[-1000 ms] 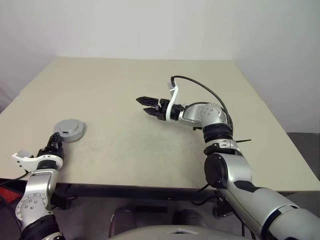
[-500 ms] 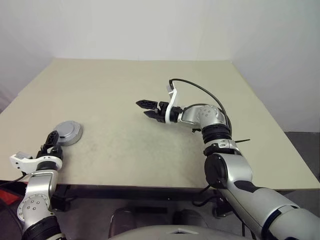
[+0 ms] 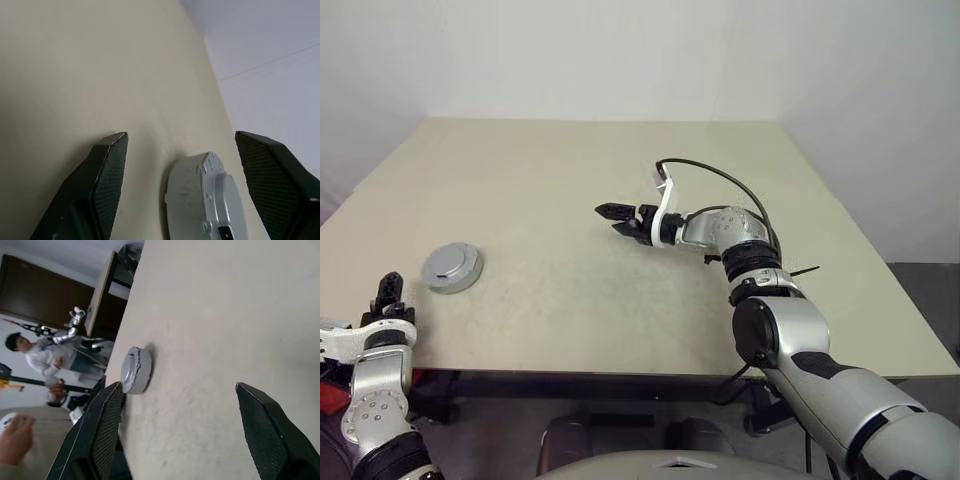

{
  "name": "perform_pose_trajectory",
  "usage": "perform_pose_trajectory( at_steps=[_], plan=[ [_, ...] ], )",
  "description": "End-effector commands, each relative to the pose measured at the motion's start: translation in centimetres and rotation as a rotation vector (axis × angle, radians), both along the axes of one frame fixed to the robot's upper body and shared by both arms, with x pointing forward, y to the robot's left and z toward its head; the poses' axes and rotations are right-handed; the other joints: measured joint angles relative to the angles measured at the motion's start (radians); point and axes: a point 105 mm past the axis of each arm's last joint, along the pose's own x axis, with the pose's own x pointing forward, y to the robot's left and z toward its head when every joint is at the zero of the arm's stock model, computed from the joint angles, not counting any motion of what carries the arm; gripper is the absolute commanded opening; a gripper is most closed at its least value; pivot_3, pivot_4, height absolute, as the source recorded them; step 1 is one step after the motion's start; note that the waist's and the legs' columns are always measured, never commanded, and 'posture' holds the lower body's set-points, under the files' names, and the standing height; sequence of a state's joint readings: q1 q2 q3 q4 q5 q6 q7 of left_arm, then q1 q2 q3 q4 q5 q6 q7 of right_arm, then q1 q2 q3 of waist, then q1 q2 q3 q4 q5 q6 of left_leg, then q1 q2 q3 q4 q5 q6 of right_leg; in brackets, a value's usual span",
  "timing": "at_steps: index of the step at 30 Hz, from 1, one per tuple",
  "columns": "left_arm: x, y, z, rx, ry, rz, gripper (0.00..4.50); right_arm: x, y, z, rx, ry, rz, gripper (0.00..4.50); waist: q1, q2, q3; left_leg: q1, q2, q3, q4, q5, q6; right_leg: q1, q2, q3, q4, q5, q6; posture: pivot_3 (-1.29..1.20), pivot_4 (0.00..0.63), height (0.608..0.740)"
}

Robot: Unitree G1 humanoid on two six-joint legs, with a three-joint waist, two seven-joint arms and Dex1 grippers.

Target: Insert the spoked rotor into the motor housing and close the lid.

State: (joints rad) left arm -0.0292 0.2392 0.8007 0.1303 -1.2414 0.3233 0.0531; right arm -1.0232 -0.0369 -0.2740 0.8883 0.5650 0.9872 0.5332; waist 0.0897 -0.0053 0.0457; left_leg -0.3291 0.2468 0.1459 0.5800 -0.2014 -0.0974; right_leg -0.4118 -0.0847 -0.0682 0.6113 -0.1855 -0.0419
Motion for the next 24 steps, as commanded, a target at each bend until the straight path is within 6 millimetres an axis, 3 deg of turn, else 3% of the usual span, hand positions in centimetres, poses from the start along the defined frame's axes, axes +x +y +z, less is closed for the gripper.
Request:
perform_pose_trajectory(
  at_steps=[1,6,12,18,24],
  plan=[
    [1.8,-1.4,3.1,0.202,-0.022,-0.131,3.64,0.5,-0.2,1.4,-0.026,-0.19,0.014,4.1,0.007,-0.001,0.0,0.0,0.0,0.0,0.0,0.0,0.0,0.0,0.0,0.0,0.0,0.0,-0.001,0.0,0.0,0.74],
    [4.2,-4.1,6.1,0.4,-0.055,-0.259,3.64,0.2,-1.0,0.4,-0.11,-0.365,0.04,4.1,0.014,-0.001,0.0,0.0,0.0,0.0,0.001,0.0,0.0,0.003,-0.002,-0.002,-0.001,0.0,-0.001,0.0,0.0,0.74],
    [6.2,-9.2,9.2,0.657,-0.089,-0.495,3.64,-0.2,-2.9,1.2,-0.115,-0.591,0.09,4.1,0.006,0.0,0.0,0.001,0.0,0.0,0.001,0.0,0.001,0.003,-0.002,-0.002,0.0,0.0,-0.001,0.0,0.0,0.74],
    [6.6,-14.9,8.7,0.855,-0.102,-0.838,3.64,-0.9,-5.8,2.0,-0.145,-0.741,0.217,4.1,0.005,0.0,0.0,0.001,0.0,0.0,0.001,-0.001,0.003,0.003,-0.002,-0.002,0.0,0.001,-0.002,0.0,0.0,0.74],
    [6.5,-18.7,8.1,0.977,-0.122,-1.069,3.64,-2.0,-8.7,1.7,-0.251,-0.876,0.371,4.1,0.005,0.001,0.0,0.0,0.0,0.0,0.003,-0.003,0.006,0.003,-0.002,-0.002,0.001,0.001,-0.003,0.0,0.0,0.74]
  ],
)
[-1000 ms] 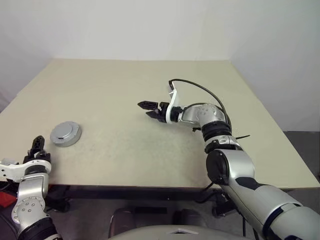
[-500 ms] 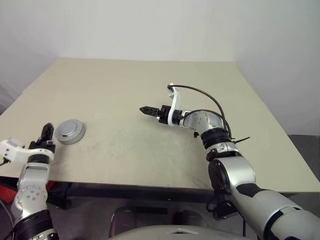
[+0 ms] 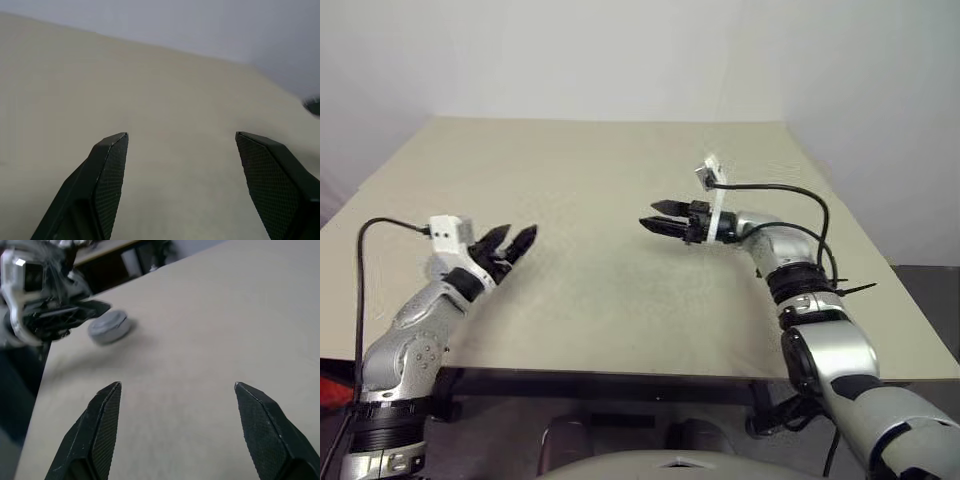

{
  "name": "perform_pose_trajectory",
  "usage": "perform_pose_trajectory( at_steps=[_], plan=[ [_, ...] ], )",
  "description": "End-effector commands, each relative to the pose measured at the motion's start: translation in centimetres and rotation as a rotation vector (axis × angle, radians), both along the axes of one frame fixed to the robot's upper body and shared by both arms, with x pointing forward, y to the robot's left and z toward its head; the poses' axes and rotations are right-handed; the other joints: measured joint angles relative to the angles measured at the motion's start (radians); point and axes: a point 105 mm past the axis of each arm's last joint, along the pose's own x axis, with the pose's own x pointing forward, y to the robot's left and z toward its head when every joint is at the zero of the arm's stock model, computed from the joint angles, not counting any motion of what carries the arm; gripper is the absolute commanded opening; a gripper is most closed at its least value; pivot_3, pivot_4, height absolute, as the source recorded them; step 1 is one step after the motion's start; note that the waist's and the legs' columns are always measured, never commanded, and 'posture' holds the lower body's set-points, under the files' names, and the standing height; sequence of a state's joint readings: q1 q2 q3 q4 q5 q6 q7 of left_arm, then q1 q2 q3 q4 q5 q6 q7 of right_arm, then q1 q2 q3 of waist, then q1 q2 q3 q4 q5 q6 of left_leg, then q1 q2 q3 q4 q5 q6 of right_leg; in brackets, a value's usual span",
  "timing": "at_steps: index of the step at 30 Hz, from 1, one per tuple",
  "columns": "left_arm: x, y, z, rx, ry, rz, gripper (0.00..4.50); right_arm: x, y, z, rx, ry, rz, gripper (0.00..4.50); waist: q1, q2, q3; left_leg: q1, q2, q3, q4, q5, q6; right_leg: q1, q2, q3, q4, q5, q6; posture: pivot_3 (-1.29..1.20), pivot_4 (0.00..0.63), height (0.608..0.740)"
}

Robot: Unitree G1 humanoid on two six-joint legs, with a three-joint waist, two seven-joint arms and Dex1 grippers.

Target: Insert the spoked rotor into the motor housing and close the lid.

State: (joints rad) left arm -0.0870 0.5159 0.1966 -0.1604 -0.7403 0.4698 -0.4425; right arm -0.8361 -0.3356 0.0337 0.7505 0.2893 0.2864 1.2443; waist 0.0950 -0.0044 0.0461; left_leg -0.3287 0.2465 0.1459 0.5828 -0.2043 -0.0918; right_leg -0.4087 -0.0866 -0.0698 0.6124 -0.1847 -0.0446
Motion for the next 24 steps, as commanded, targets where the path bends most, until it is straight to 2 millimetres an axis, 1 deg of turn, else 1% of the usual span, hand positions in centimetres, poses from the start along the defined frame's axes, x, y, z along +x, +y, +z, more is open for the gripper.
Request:
perform_pose_trajectory(
  at_steps=[1,5,9,16,20,24],
  plan=[
    [0.1,-1.7,1.3,0.087,-0.06,-0.099,3.64,-0.7,-0.8,0.2,-0.055,-0.078,0.077,4.1,0.0,0.0,0.0,0.0,0.0,0.0,0.0,0.0,0.0,0.0,0.0,0.0,0.0,0.0,0.0,0.0,0.0,0.74],
    [0.4,-2.7,0.0,0.248,-0.041,-0.176,3.64,-1.5,-2.8,0.1,-0.111,-0.102,0.115,4.1,0.0,0.002,0.001,0.0,0.0,0.0,0.002,0.0,0.001,0.0,0.0,0.0,0.002,0.0,-0.001,0.0,0.0,0.74],
    [0.8,-3.3,-0.1,0.291,-0.053,-0.208,3.64,-1.9,-3.9,-0.2,-0.148,-0.1,0.127,4.1,-0.002,0.005,0.002,-0.002,0.0,0.0,0.01,-0.002,0.004,0.0,-0.001,0.001,0.005,0.0,-0.001,0.0,0.0,0.74],
    [1.4,-4.5,0.4,0.265,-0.068,-0.249,3.64,-2.1,-3.9,-1.0,-0.162,-0.098,0.134,4.1,-0.002,0.005,0.002,-0.001,0.001,0.0,0.015,-0.003,0.004,0.0,-0.001,0.001,0.009,0.001,-0.001,0.0,0.0,0.74],
    [1.4,-5.0,0.1,0.258,-0.059,-0.263,3.64,-2.5,-3.7,-1.4,-0.156,-0.086,0.15,4.1,-0.002,0.005,0.002,-0.002,0.001,0.0,0.016,-0.002,0.004,0.0,-0.001,0.001,0.01,0.001,-0.001,0.0,0.0,0.74],
    [1.3,-5.0,-0.2,0.257,-0.049,-0.263,3.64,-2.2,-4.0,-1.5,-0.169,-0.083,0.13,4.1,-0.001,0.005,0.002,-0.003,0.001,0.0,0.016,-0.003,0.004,-0.001,-0.001,0.001,0.009,0.001,-0.002,0.0,0.0,0.74]
  ],
)
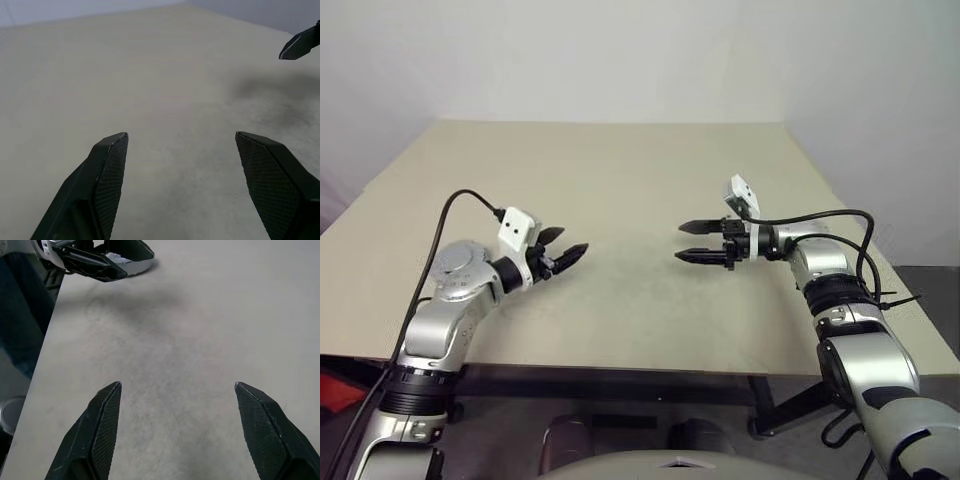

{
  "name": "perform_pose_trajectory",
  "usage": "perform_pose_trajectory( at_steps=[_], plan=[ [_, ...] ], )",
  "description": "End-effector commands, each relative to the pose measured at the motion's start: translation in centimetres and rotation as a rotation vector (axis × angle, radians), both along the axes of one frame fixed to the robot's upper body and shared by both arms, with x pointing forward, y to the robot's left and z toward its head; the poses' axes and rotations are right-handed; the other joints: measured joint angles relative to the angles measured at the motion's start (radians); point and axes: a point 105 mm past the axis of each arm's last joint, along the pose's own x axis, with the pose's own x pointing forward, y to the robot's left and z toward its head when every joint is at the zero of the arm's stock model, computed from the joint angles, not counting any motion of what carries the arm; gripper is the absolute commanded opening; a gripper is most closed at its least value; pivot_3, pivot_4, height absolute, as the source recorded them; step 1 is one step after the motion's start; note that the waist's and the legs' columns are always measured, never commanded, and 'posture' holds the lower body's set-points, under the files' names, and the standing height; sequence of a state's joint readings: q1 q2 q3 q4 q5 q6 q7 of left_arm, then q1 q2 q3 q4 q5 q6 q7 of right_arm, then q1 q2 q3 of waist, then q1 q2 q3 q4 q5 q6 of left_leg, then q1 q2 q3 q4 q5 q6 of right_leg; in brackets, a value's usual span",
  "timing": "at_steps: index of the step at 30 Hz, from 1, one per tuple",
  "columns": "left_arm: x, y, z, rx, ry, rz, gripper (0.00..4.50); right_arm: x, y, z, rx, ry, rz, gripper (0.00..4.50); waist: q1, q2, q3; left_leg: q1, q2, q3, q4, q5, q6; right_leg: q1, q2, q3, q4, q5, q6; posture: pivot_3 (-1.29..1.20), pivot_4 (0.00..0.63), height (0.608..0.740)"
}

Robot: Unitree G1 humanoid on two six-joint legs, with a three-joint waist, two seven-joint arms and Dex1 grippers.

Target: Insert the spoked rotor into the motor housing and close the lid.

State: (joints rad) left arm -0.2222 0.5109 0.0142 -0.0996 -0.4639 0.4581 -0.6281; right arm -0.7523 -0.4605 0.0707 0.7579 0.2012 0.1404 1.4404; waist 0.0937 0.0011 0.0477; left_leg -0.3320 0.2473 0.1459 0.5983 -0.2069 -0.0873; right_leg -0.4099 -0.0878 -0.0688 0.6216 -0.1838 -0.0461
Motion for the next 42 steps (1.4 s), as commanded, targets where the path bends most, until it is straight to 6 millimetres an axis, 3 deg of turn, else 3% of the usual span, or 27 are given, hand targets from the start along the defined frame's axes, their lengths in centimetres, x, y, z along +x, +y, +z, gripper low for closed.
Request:
perform_pose_trajectory(
  at_steps=[1,15,42],
  plan=[
    [0.2,0.0,0.8,0.008,-0.03,-0.001,3.64,0.3,0.0,1.0,0.003,-0.042,0.006,4.1,0.0,0.0,0.0,0.0,0.0,0.0,0.0,0.0,0.0,0.0,0.0,0.0,0.0,0.0,0.0,0.0,0.0,0.74],
    [0.0,0.2,0.1,0.002,-0.008,0.046,3.64,0.0,1.1,1.2,0.036,-0.035,0.022,4.1,0.0,0.0,0.0,-0.001,0.0,0.0,0.0,0.0,0.0,-0.001,0.0,0.0,0.0,0.0,0.0,0.0,0.0,0.74],
    [0.0,1.1,0.3,0.007,-0.003,0.062,3.64,0.7,1.1,1.2,0.018,-0.091,-0.033,4.1,-0.001,0.0,0.0,-0.001,0.0,0.0,-0.001,0.0,0.0,-0.001,0.0,0.0,-0.001,-0.001,0.001,0.0,0.0,0.74]
  ],
)
